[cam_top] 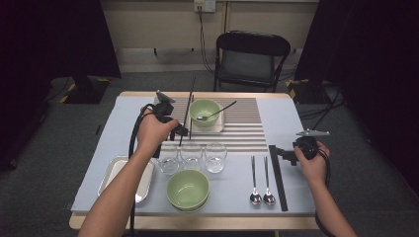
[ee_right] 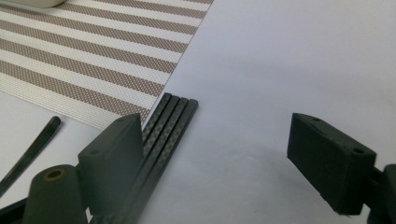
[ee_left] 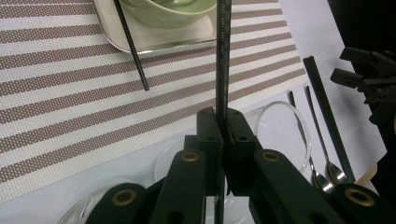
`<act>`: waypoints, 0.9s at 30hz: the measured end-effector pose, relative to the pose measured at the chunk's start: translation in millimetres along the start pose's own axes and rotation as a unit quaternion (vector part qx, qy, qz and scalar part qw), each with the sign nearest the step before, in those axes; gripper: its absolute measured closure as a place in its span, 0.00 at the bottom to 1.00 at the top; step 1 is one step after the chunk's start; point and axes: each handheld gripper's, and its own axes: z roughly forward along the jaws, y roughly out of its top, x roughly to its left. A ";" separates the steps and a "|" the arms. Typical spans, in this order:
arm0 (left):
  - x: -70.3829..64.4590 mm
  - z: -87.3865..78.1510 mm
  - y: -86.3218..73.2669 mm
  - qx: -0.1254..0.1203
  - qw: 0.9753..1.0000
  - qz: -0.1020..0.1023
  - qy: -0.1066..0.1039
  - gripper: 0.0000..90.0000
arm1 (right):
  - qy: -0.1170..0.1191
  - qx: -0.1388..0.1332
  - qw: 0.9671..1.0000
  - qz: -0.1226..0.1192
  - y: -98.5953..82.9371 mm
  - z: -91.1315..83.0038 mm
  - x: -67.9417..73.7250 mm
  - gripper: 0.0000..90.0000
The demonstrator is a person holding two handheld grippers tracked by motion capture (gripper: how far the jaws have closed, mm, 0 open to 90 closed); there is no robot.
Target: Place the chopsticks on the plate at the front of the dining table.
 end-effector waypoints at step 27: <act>1.3 6.2 3.6 0.000 1.000 0.005 -0.008 0.96 | -0.036 0.008 0.999 -0.032 -23.1 1.8 -0.9 0.18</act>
